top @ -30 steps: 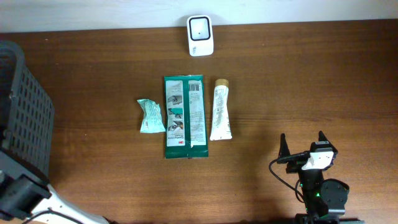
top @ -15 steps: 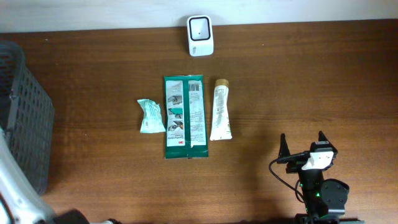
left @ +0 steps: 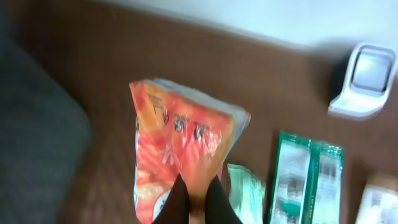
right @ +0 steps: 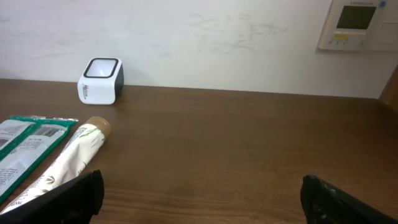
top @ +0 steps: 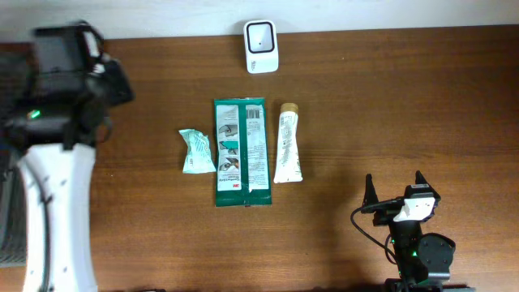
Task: Scan the item barcode
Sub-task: 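Place the orange box left of the pale green pouch and withdraw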
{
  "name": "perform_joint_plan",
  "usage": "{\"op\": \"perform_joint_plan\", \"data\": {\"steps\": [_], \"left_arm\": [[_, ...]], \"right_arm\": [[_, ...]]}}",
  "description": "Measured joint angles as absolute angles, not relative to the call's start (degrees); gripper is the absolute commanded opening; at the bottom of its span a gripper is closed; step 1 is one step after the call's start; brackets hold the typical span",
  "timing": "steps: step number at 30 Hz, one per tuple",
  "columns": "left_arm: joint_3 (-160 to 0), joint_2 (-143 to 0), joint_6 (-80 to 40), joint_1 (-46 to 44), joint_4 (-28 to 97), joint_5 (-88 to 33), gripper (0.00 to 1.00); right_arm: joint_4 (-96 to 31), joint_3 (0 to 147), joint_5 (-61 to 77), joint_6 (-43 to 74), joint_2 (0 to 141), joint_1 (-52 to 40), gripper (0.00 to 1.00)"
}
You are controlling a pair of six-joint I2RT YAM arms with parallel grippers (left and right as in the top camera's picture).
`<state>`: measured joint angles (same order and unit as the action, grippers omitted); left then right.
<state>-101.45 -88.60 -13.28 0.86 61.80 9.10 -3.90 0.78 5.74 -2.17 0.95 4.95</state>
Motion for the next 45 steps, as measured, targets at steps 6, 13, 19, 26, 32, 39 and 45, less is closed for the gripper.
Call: {"op": "perform_joint_plan", "data": {"steps": [6, 13, 19, 26, 32, 39, 45], "left_arm": [[-94.7, -98.5, -17.7, -0.6, 66.5, 8.7, 0.0], [-83.8, -107.0, -18.8, -1.1, 59.2, 7.5, 0.0], [-77.5, -109.1, -17.3, -1.1, 49.4, 5.3, 0.0], [-74.3, -109.1, -13.9, -1.1, 45.7, 2.7, 0.33], [-74.4, -109.1, -13.1, -1.1, 45.9, 1.8, 0.46], [-87.1, -109.0, -13.0, -1.1, 55.9, 1.7, 0.47], [-108.4, -105.7, -12.6, 0.0, 66.3, 1.7, 0.67]], "right_arm": [[-3.9, 0.8, 5.7, -2.2, 1.0, 5.0, 0.98], [-3.9, 0.8, 5.7, -2.2, 1.0, 5.0, 0.98], [-3.9, 0.8, 5.7, -2.2, 1.0, 5.0, 0.98], [-3.9, 0.8, 5.7, -2.2, 1.0, 5.0, 0.98], [-3.9, 0.8, 5.7, -2.2, 1.0, 5.0, 0.98], [-3.9, 0.8, 5.7, -2.2, 1.0, 5.0, 0.98], [-3.9, 0.8, 5.7, -2.2, 1.0, 5.0, 0.98]]}}
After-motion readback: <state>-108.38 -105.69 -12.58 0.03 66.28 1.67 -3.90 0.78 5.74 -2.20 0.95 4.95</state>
